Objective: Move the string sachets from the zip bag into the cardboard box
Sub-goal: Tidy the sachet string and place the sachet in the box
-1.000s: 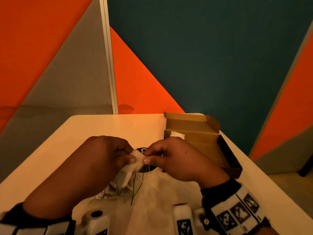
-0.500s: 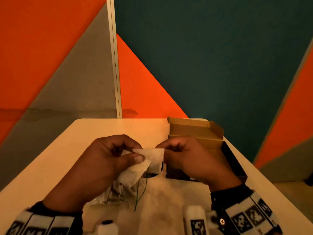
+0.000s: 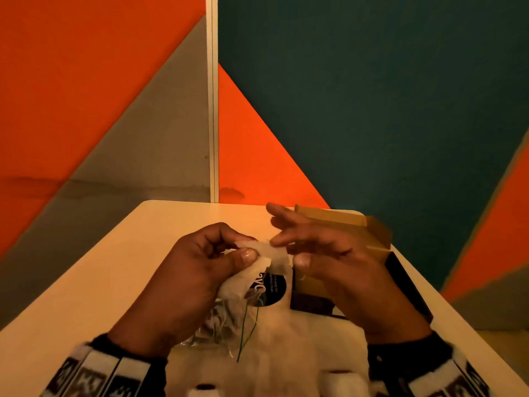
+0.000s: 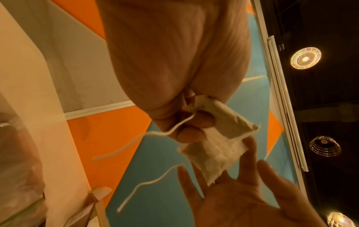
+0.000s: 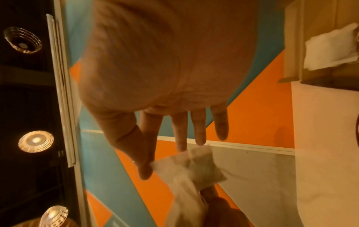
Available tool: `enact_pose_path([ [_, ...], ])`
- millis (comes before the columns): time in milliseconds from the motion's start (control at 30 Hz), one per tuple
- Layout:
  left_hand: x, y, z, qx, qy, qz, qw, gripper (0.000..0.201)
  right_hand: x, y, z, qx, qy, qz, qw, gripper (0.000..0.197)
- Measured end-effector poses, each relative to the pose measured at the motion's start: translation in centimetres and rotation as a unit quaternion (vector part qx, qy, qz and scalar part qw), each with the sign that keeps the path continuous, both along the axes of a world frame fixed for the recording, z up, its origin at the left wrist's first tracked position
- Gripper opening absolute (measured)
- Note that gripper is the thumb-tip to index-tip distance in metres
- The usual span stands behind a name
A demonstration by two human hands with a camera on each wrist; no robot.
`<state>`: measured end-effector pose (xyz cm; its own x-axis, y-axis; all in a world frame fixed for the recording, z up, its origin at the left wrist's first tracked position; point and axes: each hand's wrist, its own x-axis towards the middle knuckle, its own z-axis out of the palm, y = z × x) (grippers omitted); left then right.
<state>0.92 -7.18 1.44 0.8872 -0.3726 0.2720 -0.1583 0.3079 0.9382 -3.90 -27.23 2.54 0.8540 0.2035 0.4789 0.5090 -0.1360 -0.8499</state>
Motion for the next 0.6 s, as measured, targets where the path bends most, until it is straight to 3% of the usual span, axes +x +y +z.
enact_pose_path([
  [167, 0.2, 0.0, -0.2, 0.011, 0.007, 0.001, 1.000, 0.008, -0.2, 1.0, 0.1, 0.002, 0.027, 0.011, 1.000, 0.035],
  [367, 0.1, -0.1, -0.2, 0.009, 0.001, -0.008, 1.000, 0.012, -0.3, 1.6, 0.1, -0.085, 0.022, -0.031, 0.996, 0.041],
  [467, -0.1, -0.1, -0.1, 0.059, -0.020, 0.038, 0.997, 0.018, 0.1, 2.0, -0.1, -0.075, 0.025, -0.106, 0.991, 0.040],
  [600, 0.0, 0.0, 0.1, 0.146, -0.076, 0.131, 0.978, 0.038, 0.1, 1.6, 0.4, -0.023, 0.050, -0.153, 0.987, 0.024],
])
